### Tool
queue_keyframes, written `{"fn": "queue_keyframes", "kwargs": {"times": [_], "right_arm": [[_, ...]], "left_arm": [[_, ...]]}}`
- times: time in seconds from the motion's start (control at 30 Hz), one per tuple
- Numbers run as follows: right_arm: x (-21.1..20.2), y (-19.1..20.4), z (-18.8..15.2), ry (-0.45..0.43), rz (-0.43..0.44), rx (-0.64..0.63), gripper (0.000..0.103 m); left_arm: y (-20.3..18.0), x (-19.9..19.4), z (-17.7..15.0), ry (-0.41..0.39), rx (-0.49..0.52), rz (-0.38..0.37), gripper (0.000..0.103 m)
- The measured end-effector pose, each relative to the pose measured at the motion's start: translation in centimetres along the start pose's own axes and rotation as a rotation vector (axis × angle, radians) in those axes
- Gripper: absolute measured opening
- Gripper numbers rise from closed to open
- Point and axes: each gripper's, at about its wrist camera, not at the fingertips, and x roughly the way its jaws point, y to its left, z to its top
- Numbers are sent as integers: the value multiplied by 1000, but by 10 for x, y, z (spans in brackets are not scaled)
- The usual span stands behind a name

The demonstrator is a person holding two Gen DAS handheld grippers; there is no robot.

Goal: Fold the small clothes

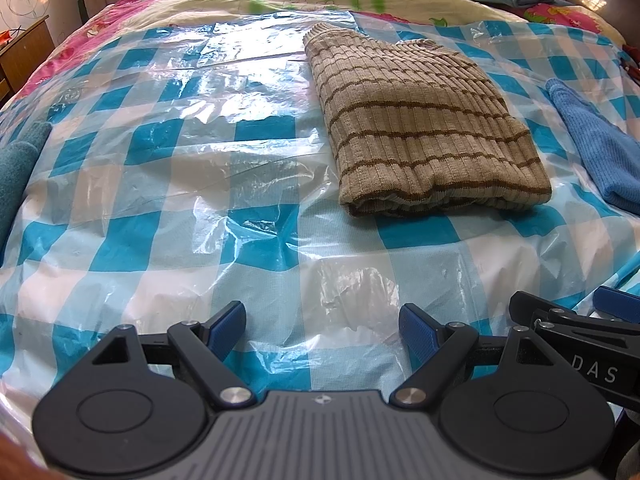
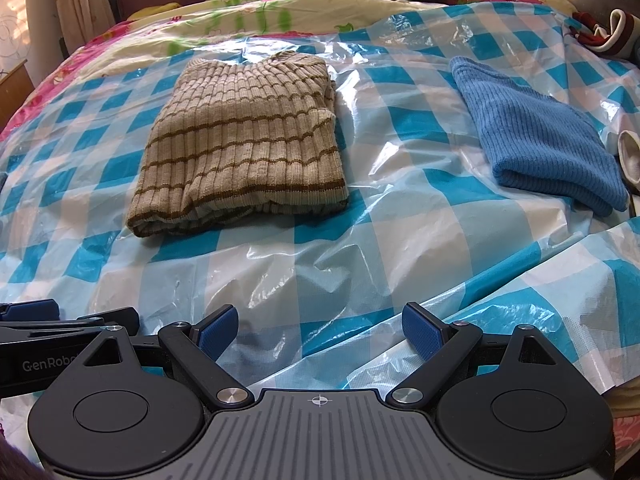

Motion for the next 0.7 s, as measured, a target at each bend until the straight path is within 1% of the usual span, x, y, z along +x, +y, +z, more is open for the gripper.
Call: {"fn": "queue_keyframes", "kwargs": {"times": [0.7], "right_arm": [[0, 0, -1, 0, 1, 0, 91]], "left_arm": [[0, 1, -1, 0, 3, 1, 87]]}}
